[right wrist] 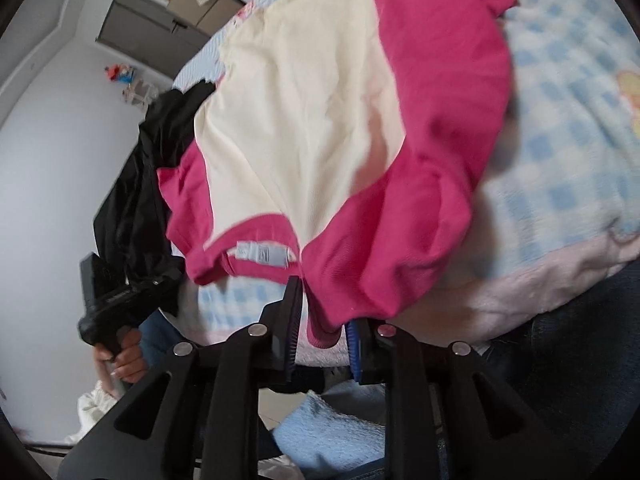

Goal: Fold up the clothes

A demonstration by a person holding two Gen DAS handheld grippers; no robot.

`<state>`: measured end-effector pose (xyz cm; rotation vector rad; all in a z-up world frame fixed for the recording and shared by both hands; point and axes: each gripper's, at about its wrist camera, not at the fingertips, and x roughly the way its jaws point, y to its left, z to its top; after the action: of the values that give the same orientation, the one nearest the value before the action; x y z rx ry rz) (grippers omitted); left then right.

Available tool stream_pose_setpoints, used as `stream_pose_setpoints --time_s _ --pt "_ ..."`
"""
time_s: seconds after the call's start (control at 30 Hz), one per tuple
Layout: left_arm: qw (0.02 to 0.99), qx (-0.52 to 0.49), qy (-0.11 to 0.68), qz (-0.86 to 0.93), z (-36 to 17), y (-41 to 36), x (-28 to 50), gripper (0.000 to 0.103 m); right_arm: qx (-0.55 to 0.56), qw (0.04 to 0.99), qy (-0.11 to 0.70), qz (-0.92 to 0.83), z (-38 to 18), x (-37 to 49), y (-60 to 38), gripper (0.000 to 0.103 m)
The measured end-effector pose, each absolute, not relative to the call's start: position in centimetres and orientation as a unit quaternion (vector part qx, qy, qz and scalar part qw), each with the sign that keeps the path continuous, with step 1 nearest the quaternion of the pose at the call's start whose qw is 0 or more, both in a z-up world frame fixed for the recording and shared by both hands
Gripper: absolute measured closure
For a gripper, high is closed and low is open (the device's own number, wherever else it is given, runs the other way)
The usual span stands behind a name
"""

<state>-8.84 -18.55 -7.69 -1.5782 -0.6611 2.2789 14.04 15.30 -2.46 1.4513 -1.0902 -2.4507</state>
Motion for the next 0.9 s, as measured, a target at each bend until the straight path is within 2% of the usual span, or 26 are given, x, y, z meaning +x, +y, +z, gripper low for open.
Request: stream_pose_setpoints --time_s 0.1,0.17,0.3,0.4,0.47,0.53,0.7,0.8,0.87,0.9 --pt "0.084 -0.554 -0.187 0.807 -7.2 -20.1 -10.3 0.1 0.478 0.028 -0.355 -0.803 -2.6 13.0 14.9 0.083" --pt "0.014 -0.531 -0.116 0.839 -5.5 -21.1 -10.9 0.1 0.482 0.024 -0.356 -0.8 -2.2 13.4 15.4 0.083" --pt "-0.04 -0.531 -0.159 0.831 -4.3 -26.0 -12.4 0.1 0.482 0.007 -0.319 -0.816 -0.3 14.1 16.5 0.083" --pt "0.048 -0.501 -0.23 0.833 -2.5 -25.2 -11.2 0.094 0.464 -0.012 -0.309 -0.83 1.4 14.5 17.8 0.083" --pt "0.121 -0.512 -0.255 0.811 -2.9 -22.1 -10.8 0.073 0.449 -0.021 -0.309 -0.838 2.3 14.5 18.6 0.081" --pt "0.176 -0.524 -0.271 0.788 -3.7 -19.1 -10.6 0.061 0.448 -0.026 -0.308 -0.839 2.2 13.9 18.7 0.071" --pt "0.185 -0.589 -0.257 0.744 -8.1 -13.1 -12.0 0.059 0.464 -0.037 -0.335 -0.819 -1.0 12.9 19.1 0.065" --pt "0.189 -0.58 -0.276 0.743 -8.5 -12.2 -12.4 0.058 0.48 -0.062 -0.342 -0.805 -2.8 13.4 19.5 0.065" --pt "0.217 -0.566 -0.323 0.727 -8.2 -12.2 -13.0 0.058 0.475 -0.055 -0.349 -0.806 -3.0 13.4 19.4 0.06" --pt "0.234 -0.56 -0.341 0.718 -8.3 -12.0 -13.3 0.056 0.473 -0.03 -0.349 -0.808 -3.2 12.9 19.0 0.052"
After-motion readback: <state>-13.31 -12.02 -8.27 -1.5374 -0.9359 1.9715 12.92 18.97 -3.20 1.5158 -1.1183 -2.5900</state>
